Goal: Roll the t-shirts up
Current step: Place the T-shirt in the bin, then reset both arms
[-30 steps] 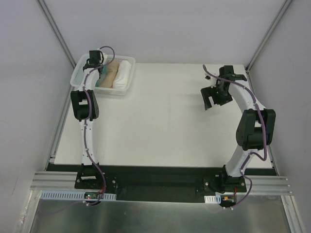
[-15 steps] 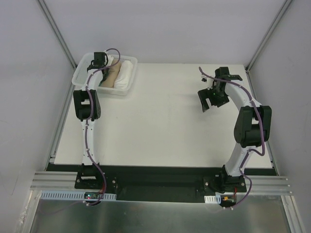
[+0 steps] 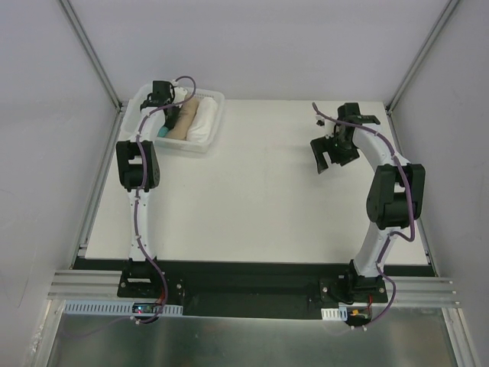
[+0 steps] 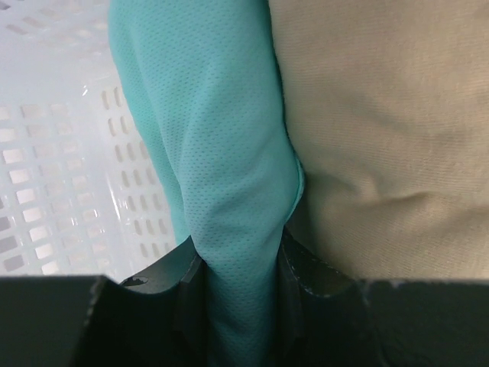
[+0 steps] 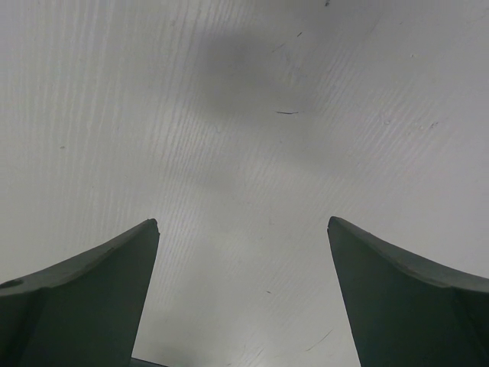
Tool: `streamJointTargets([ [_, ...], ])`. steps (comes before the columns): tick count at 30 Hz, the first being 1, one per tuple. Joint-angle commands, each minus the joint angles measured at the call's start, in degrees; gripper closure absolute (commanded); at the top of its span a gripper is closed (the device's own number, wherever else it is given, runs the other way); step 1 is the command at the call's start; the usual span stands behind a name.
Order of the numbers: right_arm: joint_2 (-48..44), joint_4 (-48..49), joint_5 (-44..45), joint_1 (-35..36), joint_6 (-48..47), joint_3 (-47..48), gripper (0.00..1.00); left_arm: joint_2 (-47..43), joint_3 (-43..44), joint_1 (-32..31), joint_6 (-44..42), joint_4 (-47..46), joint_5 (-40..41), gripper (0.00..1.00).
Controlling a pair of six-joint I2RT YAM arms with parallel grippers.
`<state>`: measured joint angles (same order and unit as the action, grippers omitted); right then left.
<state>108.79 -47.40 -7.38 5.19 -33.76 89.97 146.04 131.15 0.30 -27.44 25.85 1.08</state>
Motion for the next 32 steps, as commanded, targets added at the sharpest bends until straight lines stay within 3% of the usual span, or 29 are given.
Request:
streamJointTargets([
  [1, 0.54, -1.56, -0.44, 0.43, -0.08, 2.84, 0.04, -4.09, -1.87, -2.67, 1.60, 6.06, -6.18, 0.96],
  [2, 0.63, -1.56, -0.53, 0.43, -0.08, 2.93, 0.04, -4.18, -1.87, -2.67, 1.95, 6.23, -6.18, 0.89],
  [3, 0.72, -1.56, -0.53, 0.61, -0.08, 2.93, 0.04, -4.44, -1.87, -2.67, 2.04, 6.50, -6.35, 0.76],
  [6, 0.54, -1.56, -0.62, 0.61, -0.17, 3.01, 0.04, -6.72, -2.39, -2.67, 2.66, 7.29, -8.02, 0.55],
  [7, 0.54, -1.56, -0.62, 0.61, -0.34, 3.19, 0.04, -7.51, -2.57, -2.67, 2.66, 7.46, -9.50, 0.42],
  [10, 0.54, -1.30, -0.97, 0.70, -0.43, 4.15, 0.04, -11.03, -3.18, -2.58, 3.18, 8.52, -12.49, 0.25],
  [16, 0.20, 0.46, -3.34, 1.22, 2.99, 8.11, 0.04, -19.11, -3.71, -2.58, 6.78, 9.31, -22.52, 0.01],
  [22, -2.52, 3.19, -1.69, 2.45, 7.39, 10.75, 0.04, -25.97, -1.95, -3.80, 12.41, 9.31, -25.95, 0.01],
  [32, -13.58, 7.49, 0.00, 7.20, 8.10, 7.06, 0.04, -42.31, -17.33, -14.52, 11.01, 9.40, -34.04, 0.01],
])
